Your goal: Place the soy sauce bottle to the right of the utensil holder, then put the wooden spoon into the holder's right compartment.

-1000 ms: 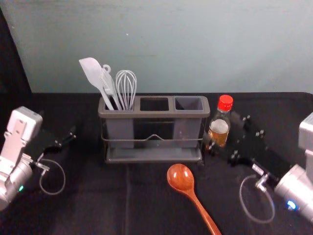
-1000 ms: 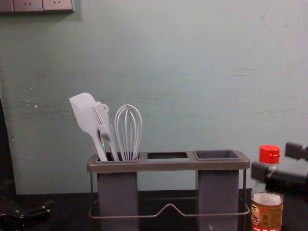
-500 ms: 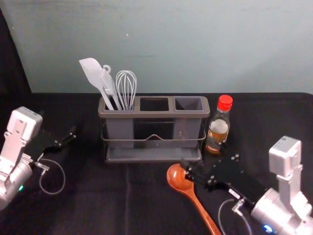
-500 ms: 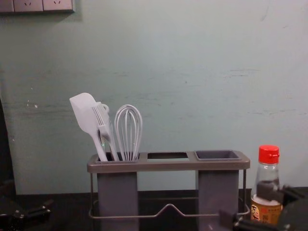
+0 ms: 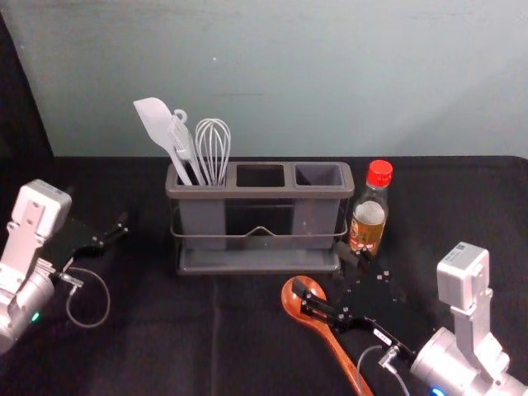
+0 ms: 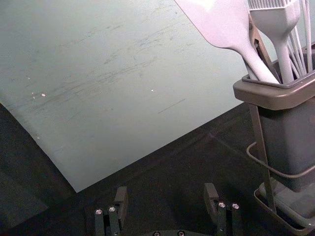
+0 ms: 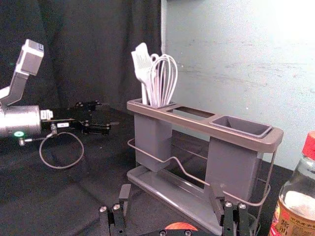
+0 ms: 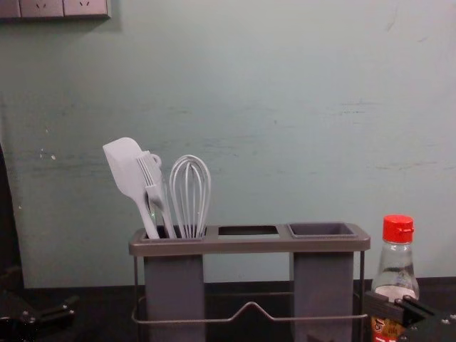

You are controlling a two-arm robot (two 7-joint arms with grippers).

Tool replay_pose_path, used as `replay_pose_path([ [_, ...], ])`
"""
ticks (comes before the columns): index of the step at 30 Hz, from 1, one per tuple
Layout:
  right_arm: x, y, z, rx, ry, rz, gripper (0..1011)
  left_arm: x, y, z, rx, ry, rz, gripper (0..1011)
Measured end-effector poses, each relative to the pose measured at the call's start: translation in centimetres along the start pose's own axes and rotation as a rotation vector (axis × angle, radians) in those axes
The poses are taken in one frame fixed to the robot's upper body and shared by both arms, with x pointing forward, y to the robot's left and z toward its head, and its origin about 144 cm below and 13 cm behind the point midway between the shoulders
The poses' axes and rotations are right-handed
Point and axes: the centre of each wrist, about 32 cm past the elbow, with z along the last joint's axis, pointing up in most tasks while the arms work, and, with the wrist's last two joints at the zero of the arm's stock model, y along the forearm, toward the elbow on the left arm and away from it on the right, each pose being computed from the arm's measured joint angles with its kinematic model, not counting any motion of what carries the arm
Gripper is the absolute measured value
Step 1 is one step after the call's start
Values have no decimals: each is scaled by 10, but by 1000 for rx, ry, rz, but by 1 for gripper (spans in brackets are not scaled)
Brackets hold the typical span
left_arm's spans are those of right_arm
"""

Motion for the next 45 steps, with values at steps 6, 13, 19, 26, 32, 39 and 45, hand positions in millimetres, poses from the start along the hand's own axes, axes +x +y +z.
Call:
replay_pose_path([
  [6,0,0,1,0,-1,1,1002,0,0,0,0,0,0,1011],
  [13,0,0,1,-1,-1,0,1002,0,0,0,0,0,0,1012],
  [19,0,-1,1,-1,-1,0,1003,0,0,0,0,0,0,1011],
  [26,-5,2,6,-54,-19,-11,1002,0,0,0,0,0,0,1012],
  [32,-7,6,19,-161,9,13,1002,0,0,0,0,0,0,1011],
  [39,-14,14,49,-317,22,15,1002,0,0,0,0,0,0,1012],
  [45,-25,27,77,-472,16,-41,1002,0,0,0,0,0,0,1011],
])
